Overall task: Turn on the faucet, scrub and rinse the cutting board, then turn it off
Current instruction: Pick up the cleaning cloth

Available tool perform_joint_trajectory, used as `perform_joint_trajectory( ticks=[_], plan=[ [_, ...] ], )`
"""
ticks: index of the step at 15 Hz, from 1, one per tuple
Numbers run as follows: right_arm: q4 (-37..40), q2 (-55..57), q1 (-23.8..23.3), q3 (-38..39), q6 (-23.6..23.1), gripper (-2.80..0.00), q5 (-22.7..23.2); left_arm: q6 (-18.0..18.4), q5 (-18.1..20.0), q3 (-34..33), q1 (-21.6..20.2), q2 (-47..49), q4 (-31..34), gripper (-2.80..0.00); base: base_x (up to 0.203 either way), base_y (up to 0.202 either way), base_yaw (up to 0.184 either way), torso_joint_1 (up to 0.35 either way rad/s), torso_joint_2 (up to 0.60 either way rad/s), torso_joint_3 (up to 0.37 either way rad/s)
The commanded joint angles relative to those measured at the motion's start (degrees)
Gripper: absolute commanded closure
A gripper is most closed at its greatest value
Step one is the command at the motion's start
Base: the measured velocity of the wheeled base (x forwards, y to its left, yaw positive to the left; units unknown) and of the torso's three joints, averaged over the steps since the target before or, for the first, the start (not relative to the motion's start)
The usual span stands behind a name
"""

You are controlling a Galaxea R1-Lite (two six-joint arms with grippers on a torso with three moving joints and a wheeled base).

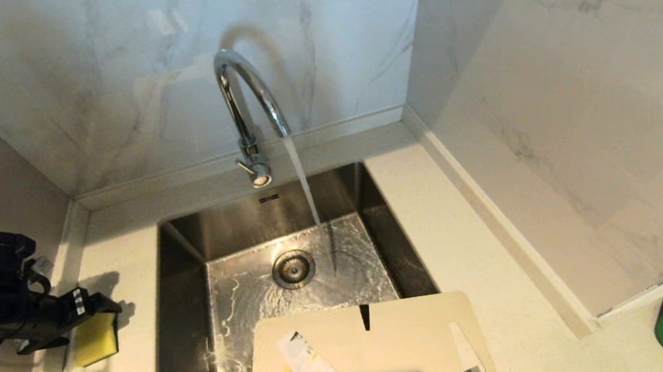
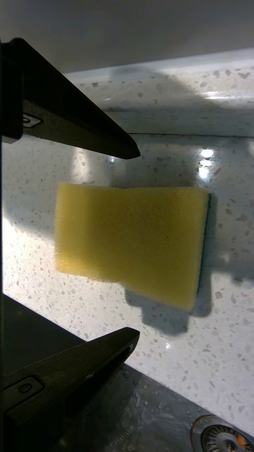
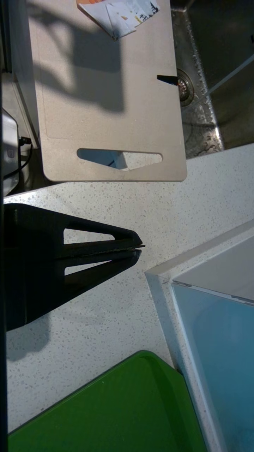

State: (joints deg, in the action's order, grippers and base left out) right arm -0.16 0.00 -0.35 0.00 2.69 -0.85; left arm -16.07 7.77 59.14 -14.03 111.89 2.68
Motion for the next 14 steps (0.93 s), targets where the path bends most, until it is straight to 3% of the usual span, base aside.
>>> perform_joint_trajectory(
  ticks=[1, 14],
  plan=[
    [-0.02, -0.09, 0.00, 0.09, 0.03, 0.00, -0.03, -0.25, 0.06, -0.16, -0.03, 1.29, -1.31, -2.80, 0.000, 0.000, 0.000, 0.000, 0.00, 0.000],
    [-0.02, -0.07, 0.00, 0.09, 0.03, 0.00, -0.03, -0.55, 0.06, -0.69, 0.06, 3.07, -5.57, -2.80, 0.000, 0.000, 0.000, 0.000, 0.00, 0.000]
  ],
)
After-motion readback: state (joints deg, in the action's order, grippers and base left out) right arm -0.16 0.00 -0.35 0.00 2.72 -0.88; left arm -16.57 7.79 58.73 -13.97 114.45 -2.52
